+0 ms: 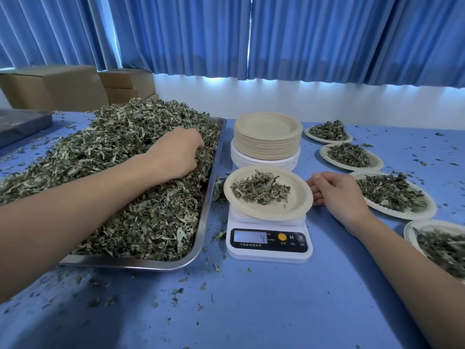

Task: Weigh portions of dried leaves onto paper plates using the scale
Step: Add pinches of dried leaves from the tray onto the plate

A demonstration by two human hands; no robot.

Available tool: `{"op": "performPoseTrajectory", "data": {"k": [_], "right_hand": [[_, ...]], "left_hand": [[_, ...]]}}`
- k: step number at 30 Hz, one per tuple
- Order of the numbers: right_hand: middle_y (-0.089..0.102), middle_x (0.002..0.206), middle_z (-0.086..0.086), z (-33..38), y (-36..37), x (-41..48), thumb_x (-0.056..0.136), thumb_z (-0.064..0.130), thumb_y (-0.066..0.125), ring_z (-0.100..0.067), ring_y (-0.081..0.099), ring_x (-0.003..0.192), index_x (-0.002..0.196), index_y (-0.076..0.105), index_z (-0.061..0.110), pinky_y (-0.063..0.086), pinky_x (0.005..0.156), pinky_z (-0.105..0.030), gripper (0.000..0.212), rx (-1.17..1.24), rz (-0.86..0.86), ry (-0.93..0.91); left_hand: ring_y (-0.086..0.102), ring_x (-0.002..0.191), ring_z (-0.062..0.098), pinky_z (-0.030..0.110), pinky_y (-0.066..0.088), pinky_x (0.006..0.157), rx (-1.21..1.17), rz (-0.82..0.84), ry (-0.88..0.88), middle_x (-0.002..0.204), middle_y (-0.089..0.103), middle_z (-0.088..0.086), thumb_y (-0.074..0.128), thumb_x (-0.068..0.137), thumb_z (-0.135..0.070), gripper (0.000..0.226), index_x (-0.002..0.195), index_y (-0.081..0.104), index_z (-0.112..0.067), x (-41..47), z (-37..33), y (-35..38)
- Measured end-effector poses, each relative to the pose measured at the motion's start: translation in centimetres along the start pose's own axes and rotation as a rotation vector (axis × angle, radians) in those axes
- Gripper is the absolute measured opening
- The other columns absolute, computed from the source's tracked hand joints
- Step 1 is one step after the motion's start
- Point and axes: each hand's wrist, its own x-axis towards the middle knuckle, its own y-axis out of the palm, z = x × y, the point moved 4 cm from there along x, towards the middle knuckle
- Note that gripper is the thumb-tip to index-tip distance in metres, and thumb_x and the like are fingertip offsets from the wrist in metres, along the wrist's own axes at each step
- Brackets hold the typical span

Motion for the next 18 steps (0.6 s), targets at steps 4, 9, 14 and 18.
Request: {"op": "performPoseTrajectory", "data": {"k": [4,9,14,18], "right_hand": [[0.076,0.074,-0.009,-0.1,0.0,0.0,0.104,0.031,0.054,-0.017,0.068,0.061,0.087,0.076,0.009,0.057,0.066,-0.032,0.035,0.001,0.004,0.0],[0.076,0.073,-0.01,-0.1,0.1,0.1,0.104,0.032,0.054,-0.018,0.068,0.061,0.086,0.076,0.009,0.057,0.067,-0.034,0.036,0.012,0.008,0.006],[0.076,0.075,-0.011,0.1,0.1,-0.1,0.104,0.031,0.054,-0.018,0.068,0.062,0.087,0.076,0.008,0.058,0.067,-0.034,0.036,0.013,0.01,-0.001],[0.076,0.076,-0.011,0.3,0.1,-0.2,0.104,0.031,0.054,-0.016,0.068,0.062,0.088,0.076,0.008,0.058,0.066,-0.031,0.036,0.007,0.014,-0.006]], "left_hand": [[0.058,0.06,0.01,0.02,0.035,0.049,-0.252,-0.032,-0.046,0.065,0.063,0.0,0.082,0.077,-0.015,0.022,0.065,0.064,-0.013,1.1,-0.8,-1.3],[0.059,0.069,0.008,0.022,0.044,0.062,-0.542,-0.053,0.046,0.074,0.067,-0.008,0.086,0.074,-0.025,0.02,0.087,0.074,-0.016,1.5,-4.7,-2.4],[0.07,0.099,0.011,0.035,0.054,0.096,-0.769,0.291,0.189,0.105,0.074,-0.005,0.087,0.073,-0.026,0.042,0.112,0.071,-0.022,0.3,-8.5,-0.9],[0.067,0.103,0.004,0.034,0.051,0.101,-0.797,0.386,0.194,0.115,0.069,-0.011,0.088,0.072,-0.025,0.046,0.114,0.069,-0.03,0.2,-8.0,-0.2]]}}
